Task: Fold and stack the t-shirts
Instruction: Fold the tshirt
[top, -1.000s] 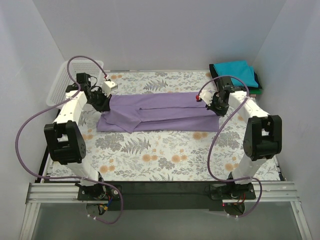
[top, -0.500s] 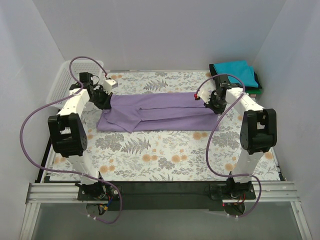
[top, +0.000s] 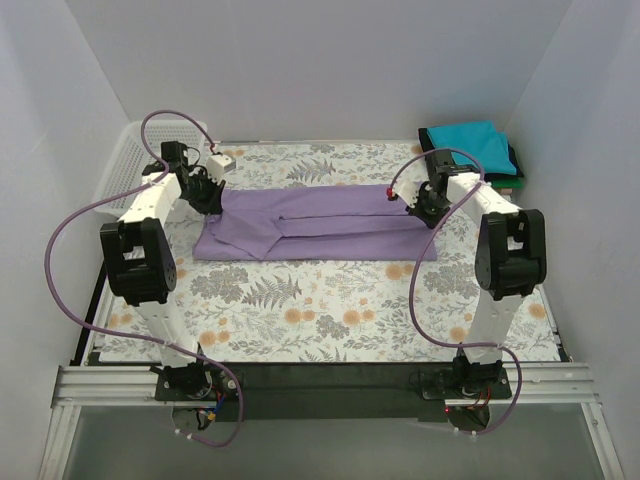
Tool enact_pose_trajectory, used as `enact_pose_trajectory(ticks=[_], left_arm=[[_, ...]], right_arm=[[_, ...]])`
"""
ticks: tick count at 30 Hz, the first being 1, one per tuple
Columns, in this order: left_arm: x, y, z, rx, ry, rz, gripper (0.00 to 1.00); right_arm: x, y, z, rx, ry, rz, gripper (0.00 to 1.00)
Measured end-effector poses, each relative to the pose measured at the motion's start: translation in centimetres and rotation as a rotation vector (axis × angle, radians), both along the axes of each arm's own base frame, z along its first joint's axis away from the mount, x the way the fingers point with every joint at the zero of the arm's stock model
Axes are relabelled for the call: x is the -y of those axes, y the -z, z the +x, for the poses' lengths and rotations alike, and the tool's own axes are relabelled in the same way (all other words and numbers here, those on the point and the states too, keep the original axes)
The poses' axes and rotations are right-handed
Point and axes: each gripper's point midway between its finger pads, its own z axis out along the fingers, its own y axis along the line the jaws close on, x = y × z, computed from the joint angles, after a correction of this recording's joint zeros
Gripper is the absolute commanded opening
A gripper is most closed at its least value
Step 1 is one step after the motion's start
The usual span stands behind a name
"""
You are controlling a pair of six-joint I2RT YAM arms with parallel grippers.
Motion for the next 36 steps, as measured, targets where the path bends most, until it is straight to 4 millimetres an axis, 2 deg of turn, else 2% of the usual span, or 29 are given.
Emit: enact_pose_trajectory(ticks=[5,16,22,23,25,26,27,28,32,36], left_arm=[[-0.2,0.1,0.3,0.005,-0.01,0.01,0.0],[-0.5,0.6,1.4,0.011,-0.019,0.02,0.0],[-0.6,0.7,1.4,0.008,-0.022,0.024,0.0],[-0.7,0.7,1.4,0.007,-0.026,0.024,0.08],[-0.7,0.7,1.5,0.007,-0.037,0.025,0.22],[-0.7,0.6,1.6,0.008,-0.044,0.023,0.27],[-0.7,0.6,1.6,0.006,-0.053,0.018,0.35],[-0.6,0.5,1.6,0.0,-0.064,0.009,0.38],[-0.1,-0.3,1.4,-0.023,-0.114,-0.045,0.42],[0.8,-1.7,0.0,-0.045,-0.179,-0.13,0.52]], right_arm=[[0.0,0.3,0.4,-0.004,-0.001,-0.006,0.01],[-0.2,-0.7,2.4,0.04,0.0,-0.002,0.01],[-0.2,0.5,2.6,0.016,0.002,-0.009,0.02],[-0.1,0.8,2.5,0.011,0.003,-0.013,0.2],[0.0,1.0,2.6,0.005,0.01,-0.019,0.36],[0.0,1.0,2.6,0.007,0.012,-0.022,0.56],[0.1,1.0,2.6,0.006,0.022,-0.021,0.6],[0.1,0.8,2.7,0.01,0.023,-0.023,0.62],[-0.1,-0.1,2.9,0.03,0.041,-0.01,0.65],[-1.3,-2.5,2.5,0.057,0.081,0.066,0.64]])
